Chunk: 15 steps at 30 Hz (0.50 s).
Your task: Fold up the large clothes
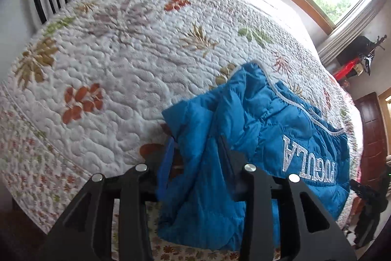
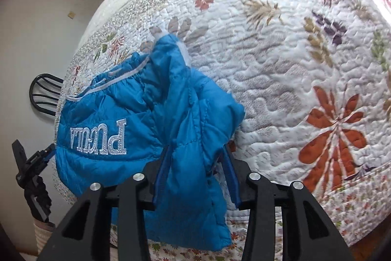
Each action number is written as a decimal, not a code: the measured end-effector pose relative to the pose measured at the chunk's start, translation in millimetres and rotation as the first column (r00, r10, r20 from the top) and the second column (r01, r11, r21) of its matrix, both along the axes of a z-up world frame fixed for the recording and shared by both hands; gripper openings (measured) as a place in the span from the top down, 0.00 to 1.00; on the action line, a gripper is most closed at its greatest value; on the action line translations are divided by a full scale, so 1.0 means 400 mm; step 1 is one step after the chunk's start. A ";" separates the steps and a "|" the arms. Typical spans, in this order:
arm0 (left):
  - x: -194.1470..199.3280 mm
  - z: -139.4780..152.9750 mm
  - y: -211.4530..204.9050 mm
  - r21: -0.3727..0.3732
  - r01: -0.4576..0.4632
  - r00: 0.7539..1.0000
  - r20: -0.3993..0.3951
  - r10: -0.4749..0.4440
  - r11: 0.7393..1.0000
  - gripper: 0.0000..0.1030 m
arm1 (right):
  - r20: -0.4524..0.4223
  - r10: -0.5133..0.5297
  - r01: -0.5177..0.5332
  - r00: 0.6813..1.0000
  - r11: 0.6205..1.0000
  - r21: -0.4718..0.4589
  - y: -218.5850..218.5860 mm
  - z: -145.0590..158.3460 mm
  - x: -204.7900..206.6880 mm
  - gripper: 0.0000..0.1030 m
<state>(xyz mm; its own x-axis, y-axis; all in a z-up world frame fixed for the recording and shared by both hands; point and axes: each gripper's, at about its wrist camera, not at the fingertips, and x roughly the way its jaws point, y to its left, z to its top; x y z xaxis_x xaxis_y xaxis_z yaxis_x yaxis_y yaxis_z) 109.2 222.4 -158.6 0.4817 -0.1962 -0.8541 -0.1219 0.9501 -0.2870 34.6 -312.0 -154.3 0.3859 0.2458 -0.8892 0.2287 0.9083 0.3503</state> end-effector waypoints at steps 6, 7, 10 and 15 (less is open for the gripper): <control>0.014 0.093 -0.144 0.019 0.158 0.984 0.079 -0.159 0.987 0.65 | 0.050 0.145 -0.141 0.988 0.986 -0.085 0.118 0.106 0.036 0.64; 0.019 0.090 -0.180 0.019 0.193 0.978 0.071 -0.194 0.981 0.65 | 0.039 0.166 -0.162 0.985 0.982 -0.101 0.147 0.109 0.054 0.64; 0.032 0.050 -0.272 0.078 0.248 0.968 0.020 -0.250 0.966 0.65 | -0.006 0.189 -0.188 0.982 0.968 -0.164 0.211 0.085 0.091 0.65; 0.037 -0.039 -0.333 0.106 0.293 0.955 -0.071 -0.287 0.950 0.65 | -0.085 0.149 -0.163 0.985 0.969 -0.185 0.240 0.005 0.099 0.67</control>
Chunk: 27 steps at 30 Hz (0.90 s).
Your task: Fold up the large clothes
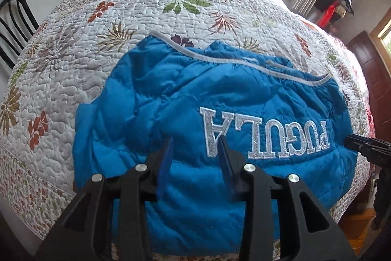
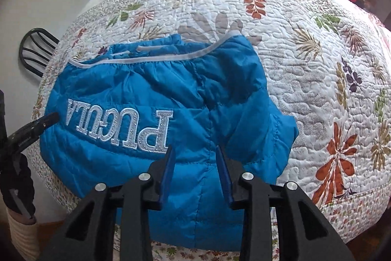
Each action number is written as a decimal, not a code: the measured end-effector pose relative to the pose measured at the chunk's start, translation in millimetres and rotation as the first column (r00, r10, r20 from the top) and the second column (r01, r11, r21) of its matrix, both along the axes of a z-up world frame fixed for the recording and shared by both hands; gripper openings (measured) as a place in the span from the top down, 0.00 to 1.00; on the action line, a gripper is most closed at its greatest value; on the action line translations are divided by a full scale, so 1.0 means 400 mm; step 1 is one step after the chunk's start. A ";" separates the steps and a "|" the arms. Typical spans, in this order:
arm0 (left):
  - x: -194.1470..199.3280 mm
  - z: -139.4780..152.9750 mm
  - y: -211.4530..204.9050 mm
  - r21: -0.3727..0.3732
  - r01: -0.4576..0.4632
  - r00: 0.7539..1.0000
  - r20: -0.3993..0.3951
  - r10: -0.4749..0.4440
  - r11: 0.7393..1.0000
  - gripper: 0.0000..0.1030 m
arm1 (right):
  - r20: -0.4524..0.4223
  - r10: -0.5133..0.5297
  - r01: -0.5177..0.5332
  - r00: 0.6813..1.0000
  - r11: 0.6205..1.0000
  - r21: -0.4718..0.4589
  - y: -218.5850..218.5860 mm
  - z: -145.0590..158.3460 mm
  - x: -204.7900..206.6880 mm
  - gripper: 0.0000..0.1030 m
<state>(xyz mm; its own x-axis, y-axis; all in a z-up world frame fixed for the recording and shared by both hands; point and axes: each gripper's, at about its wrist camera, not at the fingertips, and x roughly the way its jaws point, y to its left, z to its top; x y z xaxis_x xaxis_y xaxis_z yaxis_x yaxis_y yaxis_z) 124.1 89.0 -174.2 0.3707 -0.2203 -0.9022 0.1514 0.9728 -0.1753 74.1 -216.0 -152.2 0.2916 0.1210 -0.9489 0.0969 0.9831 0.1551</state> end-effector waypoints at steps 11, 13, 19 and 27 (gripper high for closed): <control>0.002 -0.082 -0.023 0.073 0.097 0.995 -0.004 -0.097 0.993 0.62 | -0.050 -0.075 0.075 0.996 0.997 -0.003 -0.012 -0.116 -0.010 0.69; 0.005 -0.086 -0.025 0.073 0.100 0.995 0.000 -0.100 0.992 0.62 | -0.048 -0.077 0.077 0.996 0.997 -0.007 -0.010 -0.128 -0.006 0.69; 0.013 -0.079 -0.013 0.035 0.074 0.997 -0.010 -0.074 0.997 0.62 | -0.049 -0.066 0.066 0.997 0.998 -0.008 -0.014 -0.126 0.000 0.69; -0.089 0.022 0.067 0.001 -0.065 0.998 0.014 0.065 0.998 0.51 | 0.016 -0.055 0.054 0.998 0.998 0.024 -0.099 0.024 -0.077 0.67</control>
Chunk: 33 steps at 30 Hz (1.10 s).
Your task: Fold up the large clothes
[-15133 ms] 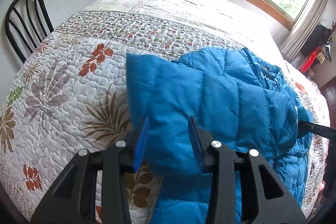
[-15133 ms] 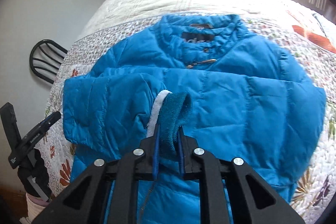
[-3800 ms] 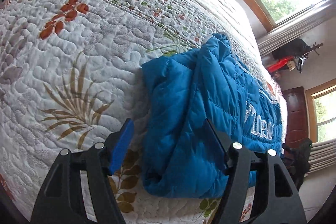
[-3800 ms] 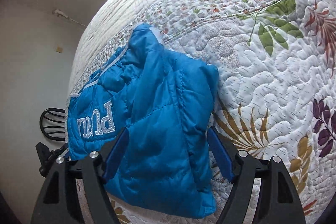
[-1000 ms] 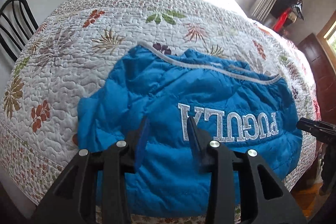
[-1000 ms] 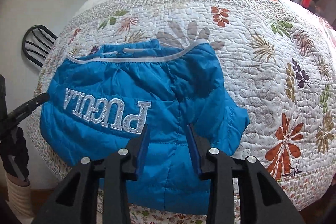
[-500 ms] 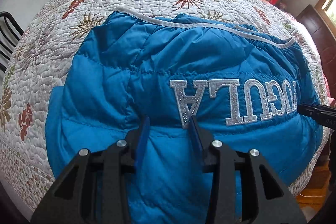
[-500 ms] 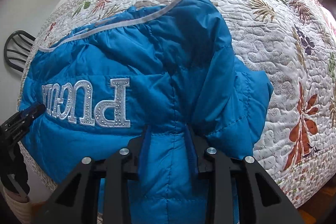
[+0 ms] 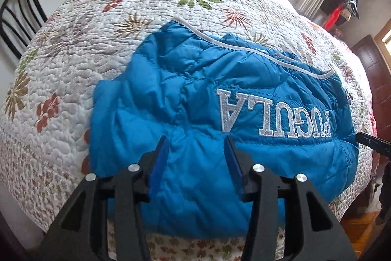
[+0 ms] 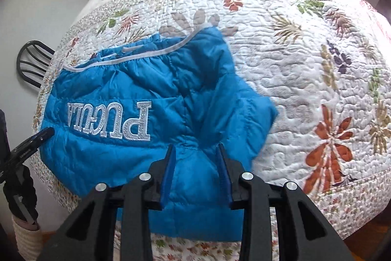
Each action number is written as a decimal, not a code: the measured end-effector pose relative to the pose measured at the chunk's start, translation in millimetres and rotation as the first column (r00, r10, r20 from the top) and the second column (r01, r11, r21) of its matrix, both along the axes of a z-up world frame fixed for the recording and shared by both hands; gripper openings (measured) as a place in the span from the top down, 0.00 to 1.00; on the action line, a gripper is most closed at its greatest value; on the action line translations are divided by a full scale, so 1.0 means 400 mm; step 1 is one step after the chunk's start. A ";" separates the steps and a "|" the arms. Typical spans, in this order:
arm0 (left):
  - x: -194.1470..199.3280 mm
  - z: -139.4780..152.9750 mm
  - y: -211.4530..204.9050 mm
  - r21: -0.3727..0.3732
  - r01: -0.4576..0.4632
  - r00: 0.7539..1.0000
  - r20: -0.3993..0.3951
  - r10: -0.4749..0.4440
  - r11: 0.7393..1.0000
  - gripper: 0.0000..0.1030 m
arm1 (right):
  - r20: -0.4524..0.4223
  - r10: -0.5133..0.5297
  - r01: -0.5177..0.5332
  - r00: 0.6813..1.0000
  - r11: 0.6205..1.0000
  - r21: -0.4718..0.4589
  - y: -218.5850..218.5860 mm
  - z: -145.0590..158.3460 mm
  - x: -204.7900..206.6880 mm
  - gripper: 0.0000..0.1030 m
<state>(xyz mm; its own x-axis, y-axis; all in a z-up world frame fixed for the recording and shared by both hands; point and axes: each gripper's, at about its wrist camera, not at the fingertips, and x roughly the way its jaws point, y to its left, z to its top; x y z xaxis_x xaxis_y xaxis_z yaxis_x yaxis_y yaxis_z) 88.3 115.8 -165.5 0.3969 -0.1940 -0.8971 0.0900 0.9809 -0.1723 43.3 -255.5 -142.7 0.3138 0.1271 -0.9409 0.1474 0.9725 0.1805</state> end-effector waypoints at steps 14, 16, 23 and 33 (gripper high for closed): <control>-0.222 -0.071 0.175 -0.170 -0.445 0.895 -0.119 0.429 0.880 0.40 | -0.033 0.057 -0.057 0.998 0.998 0.014 -0.019 -0.029 -0.091 0.73; -0.226 -0.098 0.187 -0.231 -0.468 0.884 -0.151 0.443 0.853 0.40 | -0.061 0.067 -0.068 0.996 0.998 -0.009 -0.012 -0.050 -0.084 0.73; -0.191 -0.147 0.205 -0.383 -0.489 0.871 -0.163 0.464 0.783 0.38 | -0.105 0.090 -0.093 0.990 0.995 -0.020 -0.006 -0.107 -0.069 0.74; -0.144 -0.197 0.235 -0.485 -0.515 0.854 -0.222 0.470 0.707 0.59 | -0.118 0.089 -0.087 0.989 0.996 0.027 -0.023 -0.128 -0.065 0.75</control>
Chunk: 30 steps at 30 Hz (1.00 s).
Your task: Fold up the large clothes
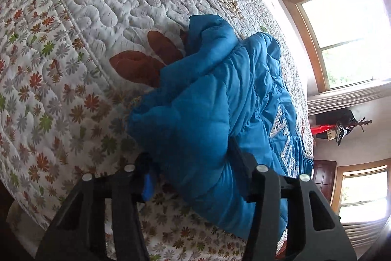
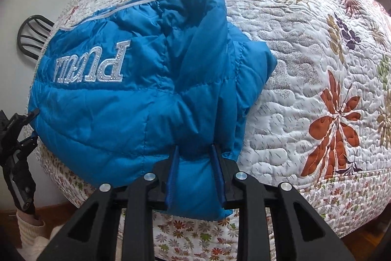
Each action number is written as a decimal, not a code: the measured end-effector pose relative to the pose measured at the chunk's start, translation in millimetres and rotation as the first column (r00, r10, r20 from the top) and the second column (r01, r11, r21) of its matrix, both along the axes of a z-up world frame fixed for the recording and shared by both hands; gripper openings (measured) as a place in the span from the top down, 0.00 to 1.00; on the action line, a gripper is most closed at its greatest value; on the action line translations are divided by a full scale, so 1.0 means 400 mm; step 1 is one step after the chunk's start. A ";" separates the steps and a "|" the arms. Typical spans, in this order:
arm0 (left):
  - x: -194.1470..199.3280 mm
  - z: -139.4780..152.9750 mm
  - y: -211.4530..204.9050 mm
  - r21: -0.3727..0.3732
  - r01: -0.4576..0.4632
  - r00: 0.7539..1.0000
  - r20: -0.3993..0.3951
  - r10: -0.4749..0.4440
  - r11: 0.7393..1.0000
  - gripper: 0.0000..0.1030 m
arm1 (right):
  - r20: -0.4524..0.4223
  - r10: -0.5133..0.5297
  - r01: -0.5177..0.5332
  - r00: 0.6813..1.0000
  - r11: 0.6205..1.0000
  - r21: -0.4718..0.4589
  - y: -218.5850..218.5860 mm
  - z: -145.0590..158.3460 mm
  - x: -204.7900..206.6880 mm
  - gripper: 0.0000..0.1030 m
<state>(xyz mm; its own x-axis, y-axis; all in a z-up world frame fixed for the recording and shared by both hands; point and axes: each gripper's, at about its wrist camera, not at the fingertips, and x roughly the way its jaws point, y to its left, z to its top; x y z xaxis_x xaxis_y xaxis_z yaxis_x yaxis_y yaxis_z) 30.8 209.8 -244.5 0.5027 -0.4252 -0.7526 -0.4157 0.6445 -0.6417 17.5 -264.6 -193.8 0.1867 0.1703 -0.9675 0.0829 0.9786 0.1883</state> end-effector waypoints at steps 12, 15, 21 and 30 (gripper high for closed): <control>-0.038 -0.068 0.002 -0.074 0.004 1.000 0.011 -0.003 0.997 0.73 | -0.039 0.008 -0.008 0.999 1.000 -0.007 0.006 -0.037 0.027 0.75; -0.038 -0.066 -0.005 -0.055 0.020 1.000 0.017 -0.019 0.998 0.73 | -0.047 0.007 -0.008 0.999 1.000 -0.010 0.007 -0.048 0.035 0.75; -0.029 -0.064 -0.018 -0.043 0.025 1.000 0.016 -0.025 0.999 0.73 | -0.046 -0.006 0.007 0.999 1.000 0.014 -0.002 -0.063 0.041 0.75; 0.003 0.015 -0.029 0.039 0.049 0.998 0.045 -0.051 0.998 0.80 | -0.003 -0.032 0.033 0.999 0.997 0.077 -0.036 -0.031 0.000 0.73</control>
<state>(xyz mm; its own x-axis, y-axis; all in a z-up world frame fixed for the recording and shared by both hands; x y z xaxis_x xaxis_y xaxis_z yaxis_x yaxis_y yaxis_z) 32.1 198.1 -238.6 0.5159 -0.4220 -0.7456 -0.3533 0.6881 -0.6338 17.5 -278.8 -206.4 0.1913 0.2380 -0.9522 0.1149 0.9581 0.2626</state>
